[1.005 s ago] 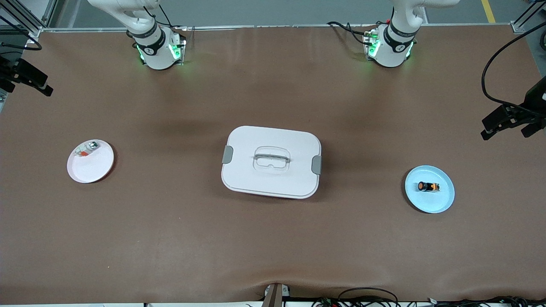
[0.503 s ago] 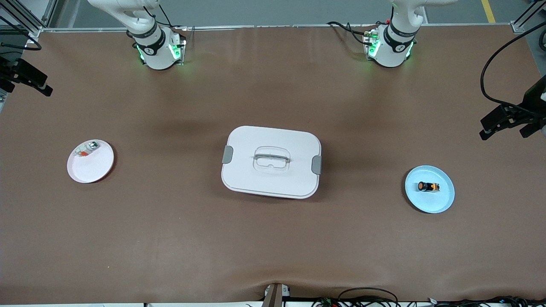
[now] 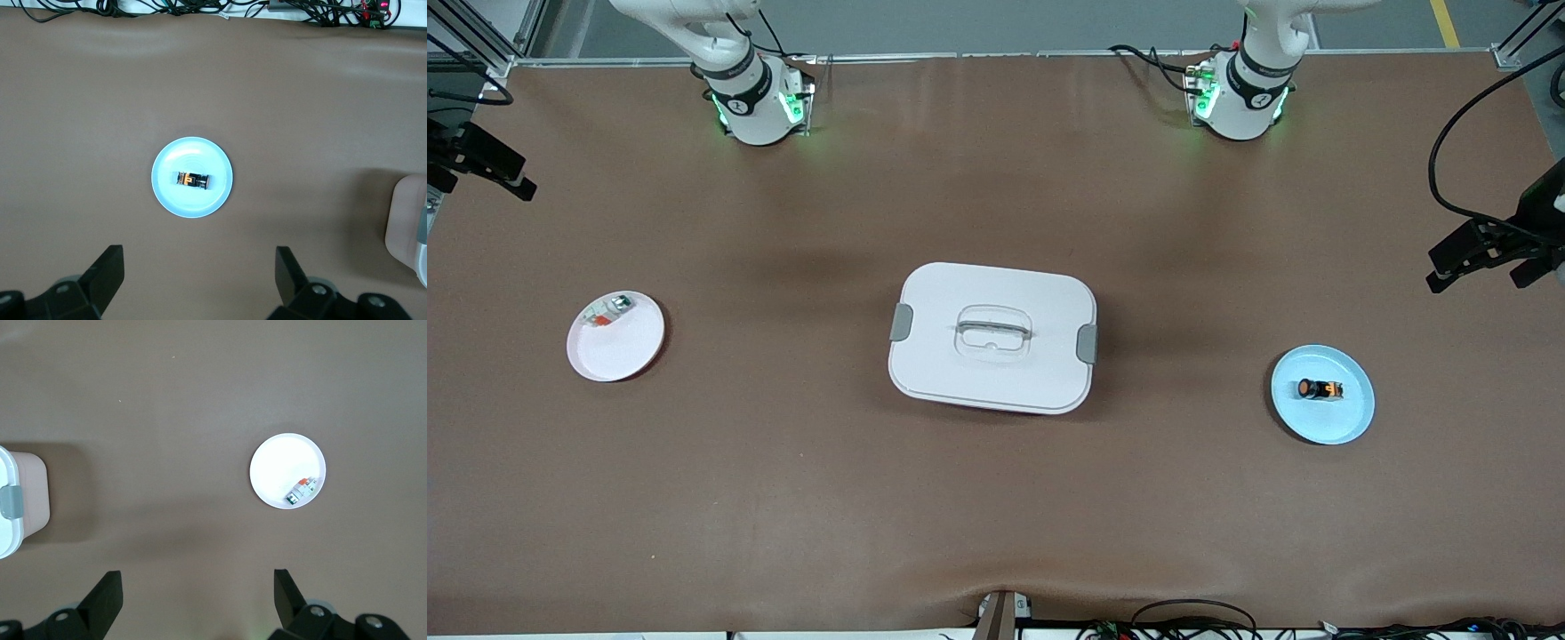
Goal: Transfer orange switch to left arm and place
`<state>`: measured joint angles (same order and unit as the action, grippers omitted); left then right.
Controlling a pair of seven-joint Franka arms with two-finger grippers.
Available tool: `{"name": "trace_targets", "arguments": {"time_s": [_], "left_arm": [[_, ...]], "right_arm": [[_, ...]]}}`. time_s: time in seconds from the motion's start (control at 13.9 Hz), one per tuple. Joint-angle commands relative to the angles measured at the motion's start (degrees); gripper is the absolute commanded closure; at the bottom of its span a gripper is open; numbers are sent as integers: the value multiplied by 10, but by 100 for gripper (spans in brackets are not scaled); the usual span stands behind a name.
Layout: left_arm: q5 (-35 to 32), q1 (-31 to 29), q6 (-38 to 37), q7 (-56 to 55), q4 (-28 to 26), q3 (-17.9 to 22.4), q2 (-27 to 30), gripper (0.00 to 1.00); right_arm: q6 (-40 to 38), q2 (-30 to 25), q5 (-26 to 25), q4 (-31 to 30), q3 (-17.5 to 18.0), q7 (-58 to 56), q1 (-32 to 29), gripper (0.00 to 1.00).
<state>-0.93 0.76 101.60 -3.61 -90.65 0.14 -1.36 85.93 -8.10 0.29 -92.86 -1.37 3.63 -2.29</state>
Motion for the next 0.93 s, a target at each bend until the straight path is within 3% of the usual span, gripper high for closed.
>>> {"name": "trace_targets", "arguments": {"time_s": [0.0,0.86], "left_arm": [[8,-8,-11,3,10,-10,-4,0],[8,-8,-11,-1,12,-10,-9,0]], "right_arm": [[8,-12,2,-14,1,-6,-6,0],[7,-13,2,-14,1,-6,-5,0]]}}
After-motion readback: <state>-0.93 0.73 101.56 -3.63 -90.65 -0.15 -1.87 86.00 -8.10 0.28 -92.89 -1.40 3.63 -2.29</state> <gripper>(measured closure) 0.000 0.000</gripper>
